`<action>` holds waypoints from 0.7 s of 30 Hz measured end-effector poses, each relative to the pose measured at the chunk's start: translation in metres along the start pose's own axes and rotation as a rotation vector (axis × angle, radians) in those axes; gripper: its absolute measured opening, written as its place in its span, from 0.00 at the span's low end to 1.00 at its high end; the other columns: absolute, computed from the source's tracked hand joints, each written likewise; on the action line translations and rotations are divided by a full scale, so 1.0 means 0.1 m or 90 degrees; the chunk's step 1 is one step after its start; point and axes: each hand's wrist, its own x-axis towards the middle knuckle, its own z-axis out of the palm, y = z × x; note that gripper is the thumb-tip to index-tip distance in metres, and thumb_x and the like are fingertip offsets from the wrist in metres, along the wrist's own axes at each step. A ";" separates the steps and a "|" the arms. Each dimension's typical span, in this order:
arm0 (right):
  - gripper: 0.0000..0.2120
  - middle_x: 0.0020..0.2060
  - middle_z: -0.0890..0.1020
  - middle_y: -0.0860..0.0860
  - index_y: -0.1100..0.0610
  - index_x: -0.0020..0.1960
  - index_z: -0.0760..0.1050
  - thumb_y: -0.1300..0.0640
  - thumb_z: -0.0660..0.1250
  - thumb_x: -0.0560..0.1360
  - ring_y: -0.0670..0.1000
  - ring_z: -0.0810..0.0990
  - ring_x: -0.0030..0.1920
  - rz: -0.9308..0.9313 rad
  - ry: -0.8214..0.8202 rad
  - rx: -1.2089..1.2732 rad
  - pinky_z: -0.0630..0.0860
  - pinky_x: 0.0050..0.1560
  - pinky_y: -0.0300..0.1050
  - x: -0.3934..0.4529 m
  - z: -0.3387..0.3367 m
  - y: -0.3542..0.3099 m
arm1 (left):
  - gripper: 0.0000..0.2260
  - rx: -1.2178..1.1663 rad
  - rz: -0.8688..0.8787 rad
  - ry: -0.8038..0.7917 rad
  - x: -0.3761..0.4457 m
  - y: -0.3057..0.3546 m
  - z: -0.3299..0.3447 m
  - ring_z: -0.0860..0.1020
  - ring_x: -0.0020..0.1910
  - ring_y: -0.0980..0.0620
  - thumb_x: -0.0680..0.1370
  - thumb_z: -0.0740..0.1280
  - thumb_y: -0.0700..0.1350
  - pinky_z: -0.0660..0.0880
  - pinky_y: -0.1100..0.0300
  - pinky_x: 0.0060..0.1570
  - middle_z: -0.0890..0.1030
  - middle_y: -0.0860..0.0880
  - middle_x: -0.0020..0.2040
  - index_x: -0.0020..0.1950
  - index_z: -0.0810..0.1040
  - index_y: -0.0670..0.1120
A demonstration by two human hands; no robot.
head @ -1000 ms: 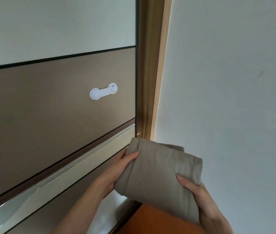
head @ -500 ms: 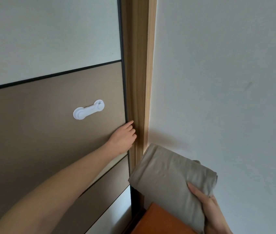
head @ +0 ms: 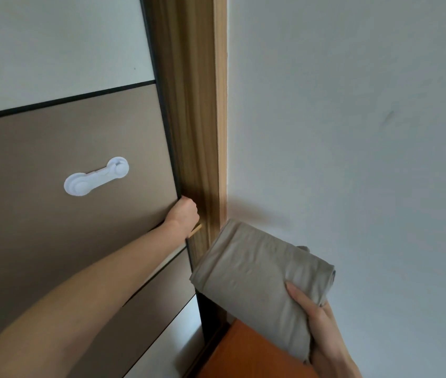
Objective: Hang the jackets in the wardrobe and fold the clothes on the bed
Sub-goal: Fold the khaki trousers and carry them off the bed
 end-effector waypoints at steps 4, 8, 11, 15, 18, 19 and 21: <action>0.20 0.54 0.88 0.56 0.53 0.67 0.77 0.60 0.74 0.76 0.60 0.88 0.52 0.002 0.008 0.009 0.80 0.58 0.59 -0.04 0.06 0.06 | 0.19 -0.016 0.023 0.010 -0.21 -0.01 0.08 0.80 0.62 0.46 0.85 0.62 0.57 0.72 0.54 0.52 0.82 0.48 0.63 0.68 0.79 0.46; 0.19 0.53 0.88 0.56 0.52 0.65 0.78 0.60 0.74 0.76 0.58 0.88 0.51 0.001 0.008 0.016 0.80 0.59 0.59 -0.14 0.13 0.12 | 0.17 -0.032 0.023 0.017 -0.48 0.02 0.20 0.80 0.63 0.47 0.86 0.62 0.54 0.69 0.55 0.51 0.82 0.47 0.64 0.68 0.79 0.46; 0.18 0.53 0.88 0.55 0.52 0.64 0.79 0.60 0.73 0.76 0.57 0.88 0.50 -0.003 0.006 0.020 0.79 0.58 0.56 -0.27 0.21 0.16 | 0.15 -0.038 0.027 0.024 -0.66 0.03 0.29 0.80 0.63 0.46 0.86 0.63 0.52 0.71 0.53 0.56 0.82 0.47 0.62 0.67 0.80 0.45; 0.20 0.54 0.88 0.56 0.54 0.67 0.78 0.60 0.74 0.75 0.58 0.88 0.51 -0.009 0.007 0.018 0.79 0.58 0.57 -0.44 0.29 0.23 | 0.15 -0.039 0.022 0.033 -0.82 0.04 0.38 0.80 0.62 0.47 0.86 0.62 0.52 0.71 0.53 0.58 0.83 0.47 0.61 0.66 0.80 0.45; 0.19 0.54 0.88 0.56 0.53 0.66 0.78 0.60 0.73 0.76 0.59 0.88 0.53 -0.021 0.000 0.017 0.79 0.61 0.60 -0.58 0.31 0.25 | 0.14 -0.033 0.019 0.034 -0.92 0.06 0.43 0.80 0.62 0.47 0.86 0.62 0.51 0.71 0.54 0.54 0.82 0.47 0.62 0.66 0.80 0.45; 0.19 0.55 0.88 0.56 0.53 0.66 0.78 0.60 0.73 0.76 0.59 0.88 0.53 -0.024 -0.001 0.015 0.79 0.62 0.62 -0.62 0.32 0.27 | 0.14 -0.024 0.023 0.035 -0.97 0.06 0.46 0.80 0.62 0.47 0.86 0.62 0.51 0.71 0.53 0.53 0.82 0.47 0.61 0.66 0.80 0.46; 0.22 0.56 0.87 0.55 0.52 0.68 0.77 0.59 0.74 0.75 0.59 0.87 0.55 -0.029 -0.004 0.008 0.78 0.64 0.64 -0.70 0.35 0.30 | 0.14 -0.025 0.027 0.032 -1.09 0.06 0.52 0.80 0.62 0.47 0.86 0.62 0.50 0.72 0.53 0.54 0.82 0.47 0.62 0.65 0.80 0.45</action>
